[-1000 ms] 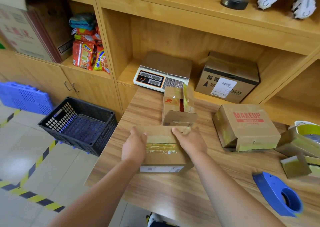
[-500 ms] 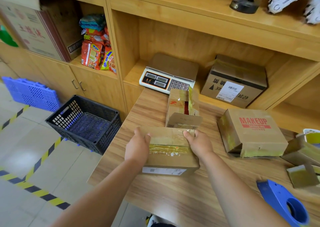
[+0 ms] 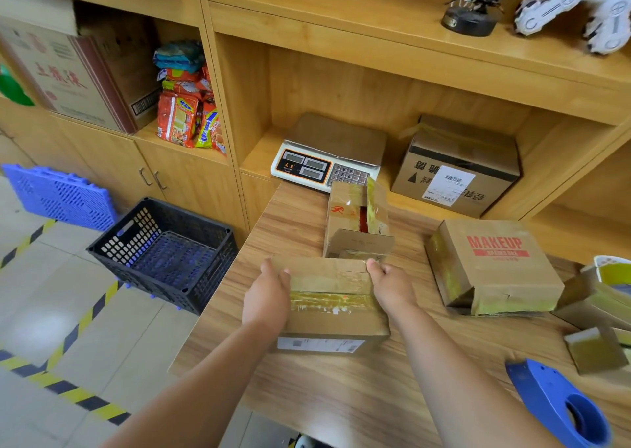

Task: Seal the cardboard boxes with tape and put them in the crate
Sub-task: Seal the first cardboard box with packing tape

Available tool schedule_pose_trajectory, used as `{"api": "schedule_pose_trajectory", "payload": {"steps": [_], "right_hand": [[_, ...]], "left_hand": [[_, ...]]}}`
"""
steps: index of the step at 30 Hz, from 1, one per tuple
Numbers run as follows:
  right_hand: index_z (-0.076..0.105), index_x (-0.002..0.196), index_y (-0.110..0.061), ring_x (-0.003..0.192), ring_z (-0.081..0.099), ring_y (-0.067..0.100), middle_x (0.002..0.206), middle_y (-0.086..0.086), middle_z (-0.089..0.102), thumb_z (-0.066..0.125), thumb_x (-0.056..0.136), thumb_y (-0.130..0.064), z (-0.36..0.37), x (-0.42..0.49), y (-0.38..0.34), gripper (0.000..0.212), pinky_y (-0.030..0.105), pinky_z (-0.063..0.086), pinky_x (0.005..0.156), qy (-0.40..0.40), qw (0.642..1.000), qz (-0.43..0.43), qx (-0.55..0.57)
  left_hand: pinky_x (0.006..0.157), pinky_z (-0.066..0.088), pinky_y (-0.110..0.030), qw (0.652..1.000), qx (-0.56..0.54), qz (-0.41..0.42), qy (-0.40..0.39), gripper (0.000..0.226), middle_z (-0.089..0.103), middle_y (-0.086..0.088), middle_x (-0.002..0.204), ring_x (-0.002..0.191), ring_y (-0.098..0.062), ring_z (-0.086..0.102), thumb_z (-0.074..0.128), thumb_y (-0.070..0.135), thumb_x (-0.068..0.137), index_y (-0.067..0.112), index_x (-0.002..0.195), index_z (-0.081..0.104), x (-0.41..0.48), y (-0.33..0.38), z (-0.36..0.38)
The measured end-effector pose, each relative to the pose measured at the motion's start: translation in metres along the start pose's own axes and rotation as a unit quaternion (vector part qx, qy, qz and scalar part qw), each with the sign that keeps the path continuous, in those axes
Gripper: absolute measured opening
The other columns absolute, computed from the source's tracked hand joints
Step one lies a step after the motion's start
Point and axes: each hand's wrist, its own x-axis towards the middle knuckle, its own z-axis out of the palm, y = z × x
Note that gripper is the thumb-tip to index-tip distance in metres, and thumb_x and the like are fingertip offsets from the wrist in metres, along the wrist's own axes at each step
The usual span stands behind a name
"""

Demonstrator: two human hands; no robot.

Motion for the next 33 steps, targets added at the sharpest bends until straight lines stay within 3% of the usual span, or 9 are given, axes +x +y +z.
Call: {"api": "schedule_pose_trajectory", "payload": {"steps": [3,6,11,16,20,24,27,30,33], "right_hand": [[0.059,0.074,-0.016,0.073,0.055,0.02,0.082,0.005,0.063,0.024,0.093,-0.063,0.0,-0.002,-0.013,0.061,0.031,0.04,0.059,0.003,0.999,0.031,-0.041],[0.049,0.075,-0.024,0.077,0.053,0.02,0.078,-0.004,0.055,0.032,0.079,-0.08,0.006,-0.003,-0.023,0.059,0.031,0.038,0.06,-0.004,0.994,0.035,-0.103],[0.055,0.104,-0.016,0.091,0.058,0.023,0.097,0.001,0.063,0.03,0.087,-0.072,0.004,0.001,-0.016,0.064,0.033,0.043,0.067,-0.002,0.989,0.001,-0.151],[0.06,0.117,-0.015,0.107,0.056,0.027,0.119,0.006,0.062,0.026,0.096,-0.057,-0.003,0.006,0.001,0.058,0.034,0.041,0.08,-0.035,0.998,0.003,-0.061],[0.061,0.119,-0.016,0.096,0.058,0.018,0.124,0.006,0.061,0.032,0.097,-0.053,-0.006,0.003,0.011,0.052,0.033,0.039,0.086,-0.063,0.991,0.047,0.112],[0.054,0.133,-0.015,0.127,0.047,0.024,0.138,0.003,0.053,0.036,0.098,-0.05,-0.005,-0.001,0.025,0.052,0.03,0.034,0.1,-0.083,0.977,0.06,0.19],[0.055,0.131,-0.017,0.124,0.049,0.018,0.135,-0.001,0.055,0.041,0.098,-0.045,-0.004,-0.008,0.035,0.045,0.027,0.032,0.098,-0.081,0.97,0.059,0.22],[0.067,0.111,-0.024,0.104,0.059,0.012,0.12,-0.003,0.065,0.047,0.098,-0.031,-0.005,-0.014,0.048,0.025,0.03,0.043,0.095,-0.083,0.971,0.054,0.217],[0.071,0.094,-0.025,0.096,0.065,0.013,0.102,-0.003,0.072,0.048,0.098,-0.026,-0.003,-0.025,0.056,0.023,0.029,0.05,0.084,-0.073,0.968,0.062,0.231]], "left_hand": [[0.061,0.036,-0.033,1.0,0.001,-0.002,0.002,0.045,0.046,0.006,0.068,0.07,-0.023,0.048,0.029,0.038,0.101,0.013,0.139,0.027,-0.001,0.0,0.0],[0.06,0.035,-0.034,1.0,0.004,-0.004,0.003,0.043,0.045,0.007,0.067,0.069,-0.022,0.048,0.029,0.038,0.101,0.011,0.136,0.029,-0.001,0.002,-0.002],[0.055,0.033,-0.033,1.0,0.008,-0.007,0.005,0.042,0.045,0.006,0.068,0.064,-0.019,0.046,0.029,0.038,0.101,0.01,0.133,0.032,0.0,0.004,-0.001],[0.052,0.031,-0.032,1.0,0.003,-0.005,0.005,0.039,0.048,0.002,0.071,0.065,-0.021,0.047,0.03,0.036,0.101,0.008,0.128,0.034,-0.002,0.004,-0.001],[0.05,0.03,-0.031,1.0,0.011,-0.01,0.005,0.037,0.047,0.001,0.073,0.068,-0.023,0.047,0.028,0.036,0.102,0.01,0.129,0.033,-0.004,0.006,-0.002],[0.048,0.029,-0.031,1.0,0.014,-0.014,0.018,0.036,0.051,0.0,0.07,0.06,-0.019,0.047,0.026,0.035,0.102,0.009,0.125,0.035,-0.004,0.005,0.0],[0.059,0.037,-0.033,1.0,0.003,-0.022,0.012,0.039,0.059,-0.007,0.084,0.07,-0.023,0.049,0.025,0.033,0.103,0.011,0.134,0.033,0.0,0.004,0.001],[0.084,0.036,-0.032,0.994,-0.101,-0.039,-0.021,0.044,0.052,-0.013,0.133,0.11,-0.03,0.051,0.026,0.031,0.103,0.017,0.144,0.031,0.004,0.001,-0.006],[0.096,0.037,-0.035,0.982,-0.147,-0.069,-0.092,0.042,0.048,-0.014,0.135,0.12,-0.032,0.047,0.026,0.033,0.102,0.015,0.135,0.044,0.004,-0.011,-0.018]]}}
